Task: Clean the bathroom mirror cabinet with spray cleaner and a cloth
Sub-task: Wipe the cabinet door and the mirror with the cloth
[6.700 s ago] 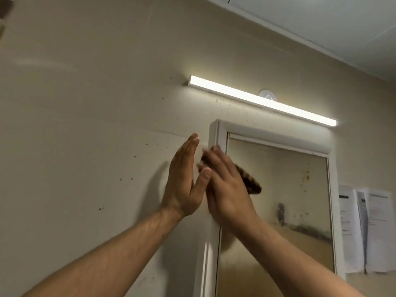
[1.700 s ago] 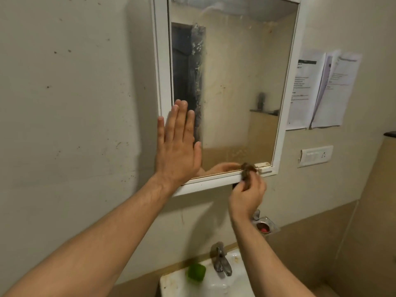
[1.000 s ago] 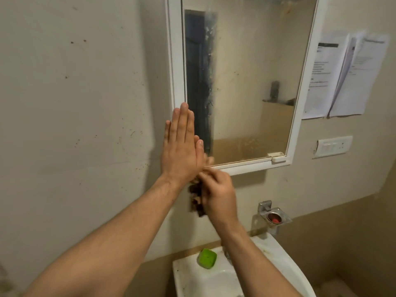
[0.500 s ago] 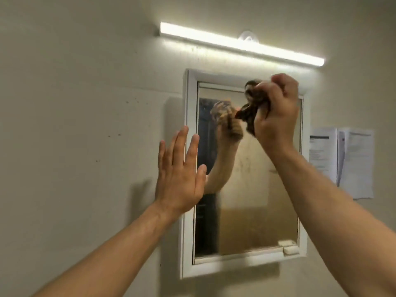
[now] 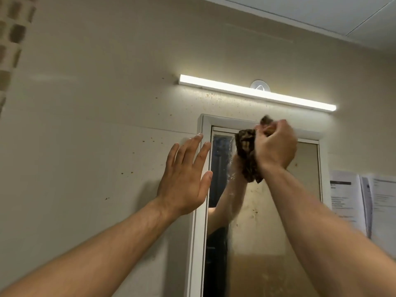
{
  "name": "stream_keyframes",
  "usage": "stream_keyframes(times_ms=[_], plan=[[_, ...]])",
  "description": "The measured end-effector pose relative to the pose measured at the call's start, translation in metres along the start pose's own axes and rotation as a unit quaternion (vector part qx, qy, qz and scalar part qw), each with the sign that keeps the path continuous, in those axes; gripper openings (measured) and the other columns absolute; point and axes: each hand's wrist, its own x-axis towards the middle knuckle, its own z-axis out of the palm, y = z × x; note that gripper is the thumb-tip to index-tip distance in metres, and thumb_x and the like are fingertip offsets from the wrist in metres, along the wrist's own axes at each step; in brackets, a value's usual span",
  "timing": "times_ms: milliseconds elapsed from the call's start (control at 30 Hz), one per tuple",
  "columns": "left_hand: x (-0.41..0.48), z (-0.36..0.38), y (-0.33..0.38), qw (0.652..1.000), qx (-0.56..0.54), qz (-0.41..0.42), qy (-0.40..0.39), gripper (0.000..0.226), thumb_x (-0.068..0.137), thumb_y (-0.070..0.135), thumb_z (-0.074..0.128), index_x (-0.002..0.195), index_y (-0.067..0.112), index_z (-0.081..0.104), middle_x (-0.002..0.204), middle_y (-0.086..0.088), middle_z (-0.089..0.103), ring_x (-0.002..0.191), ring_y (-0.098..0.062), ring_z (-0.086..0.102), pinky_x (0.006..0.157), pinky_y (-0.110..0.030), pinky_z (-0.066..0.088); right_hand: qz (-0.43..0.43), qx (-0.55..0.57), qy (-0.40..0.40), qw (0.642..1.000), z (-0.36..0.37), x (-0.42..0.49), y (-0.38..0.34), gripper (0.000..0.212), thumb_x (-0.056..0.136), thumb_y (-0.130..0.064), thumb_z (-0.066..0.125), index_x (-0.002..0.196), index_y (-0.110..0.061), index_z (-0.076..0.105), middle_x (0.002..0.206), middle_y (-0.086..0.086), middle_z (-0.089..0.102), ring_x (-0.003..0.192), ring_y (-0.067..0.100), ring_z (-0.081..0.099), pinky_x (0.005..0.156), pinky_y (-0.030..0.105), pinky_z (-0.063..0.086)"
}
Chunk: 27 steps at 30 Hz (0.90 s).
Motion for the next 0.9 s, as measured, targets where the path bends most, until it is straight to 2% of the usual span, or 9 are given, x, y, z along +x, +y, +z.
stream_keyframes(times_ms=[167,267,400,467,533,667,733,833,900], plan=[[0.035,0.012,0.004,0.994,-0.077,-0.058,0.042,0.07,0.104,0.051,0.025,0.165,0.021,0.006,0.174,0.001,-0.001,0.159,-0.013,-0.005,0.129,-0.038,0.001,-0.231,0.031,-0.131,0.964,0.019,-0.059,-0.002,0.032,0.1,-0.04,0.053,0.129,-0.024,0.05,0.136,-0.003,0.041,0.131,0.018,0.035,0.109,0.028,0.033],[0.046,0.019,0.003,0.98,-0.157,-0.111,0.057,0.072,0.103,0.057,0.017,0.164,0.025,-0.002,0.173,0.008,-0.009,0.157,-0.005,-0.01,0.129,-0.033,0.003,-0.315,-0.073,-0.176,0.93,0.009,-0.045,0.039,0.05,0.106,-0.048,0.037,0.15,-0.025,0.041,0.166,-0.003,0.021,0.157,0.019,0.011,0.127,0.044,0.02],[0.057,0.031,0.006,0.954,-0.25,-0.151,0.072,0.075,0.1,0.064,0.011,0.164,0.028,-0.003,0.171,0.015,-0.01,0.155,0.003,-0.009,0.128,-0.028,0.002,-0.145,-0.018,-0.17,0.974,0.016,-0.051,0.01,0.064,0.104,-0.057,0.031,0.162,-0.032,0.02,0.173,-0.01,-0.003,0.159,0.011,-0.009,0.13,0.047,0.009],[0.056,0.038,0.009,0.932,-0.315,-0.156,0.087,0.076,0.098,0.067,0.011,0.164,0.031,0.004,0.171,0.018,-0.001,0.155,0.004,-0.001,0.126,-0.025,0.007,-0.206,0.025,-0.22,0.953,0.024,-0.07,-0.013,0.064,0.105,-0.054,0.027,0.164,-0.031,0.016,0.173,-0.01,-0.006,0.158,0.009,-0.012,0.13,0.046,0.009],[0.053,0.041,0.008,0.909,-0.366,-0.166,0.11,0.075,0.097,0.07,0.013,0.164,0.035,0.01,0.171,0.02,0.007,0.155,0.003,0.008,0.123,-0.024,0.015,-0.318,0.049,-0.291,0.901,0.023,-0.074,-0.012,0.061,0.107,-0.048,0.023,0.165,-0.031,0.014,0.173,-0.011,-0.008,0.158,0.009,-0.011,0.129,0.044,0.007],[0.049,0.04,0.008,0.923,-0.332,-0.147,0.127,0.082,0.096,0.077,0.007,0.164,0.031,0.009,0.171,0.018,0.004,0.155,0.003,0.004,0.122,-0.016,0.007,-0.445,-0.054,-0.304,0.841,-0.003,-0.048,0.045,0.057,0.108,-0.048,0.021,0.163,-0.032,0.021,0.173,-0.009,-0.004,0.16,0.014,-0.005,0.129,0.046,0.01],[0.049,0.036,0.012,0.941,-0.297,-0.116,0.118,0.076,0.102,0.068,0.012,0.165,0.025,0.007,0.173,0.013,0.001,0.157,-0.001,0.001,0.125,-0.019,0.004,-0.379,-0.103,-0.264,0.881,-0.019,-0.038,0.079,0.058,0.106,-0.05,0.022,0.161,-0.034,0.023,0.173,-0.01,-0.002,0.16,0.013,-0.003,0.127,0.052,0.01],[0.042,0.035,0.015,0.963,-0.245,-0.045,0.106,0.071,0.106,0.053,0.02,0.165,0.017,0.006,0.173,0.006,-0.002,0.159,-0.008,-0.001,0.129,-0.031,0.004,-0.11,-0.107,-0.185,0.971,-0.03,-0.025,0.097,0.063,0.103,-0.052,0.022,0.161,-0.028,0.029,0.173,-0.006,0.0,0.16,0.017,-0.004,0.128,0.055,0.005],[0.04,0.038,0.017,0.961,-0.246,-0.048,0.115,0.071,0.106,0.055,0.02,0.165,0.018,0.007,0.173,0.007,-0.002,0.159,-0.009,0.0,0.13,-0.037,0.009,0.027,-0.06,-0.167,0.984,-0.017,-0.028,0.069,0.065,0.107,-0.055,0.022,0.163,-0.022,0.027,0.173,-0.004,-0.005,0.159,0.016,-0.009,0.129,0.05,0.001]])
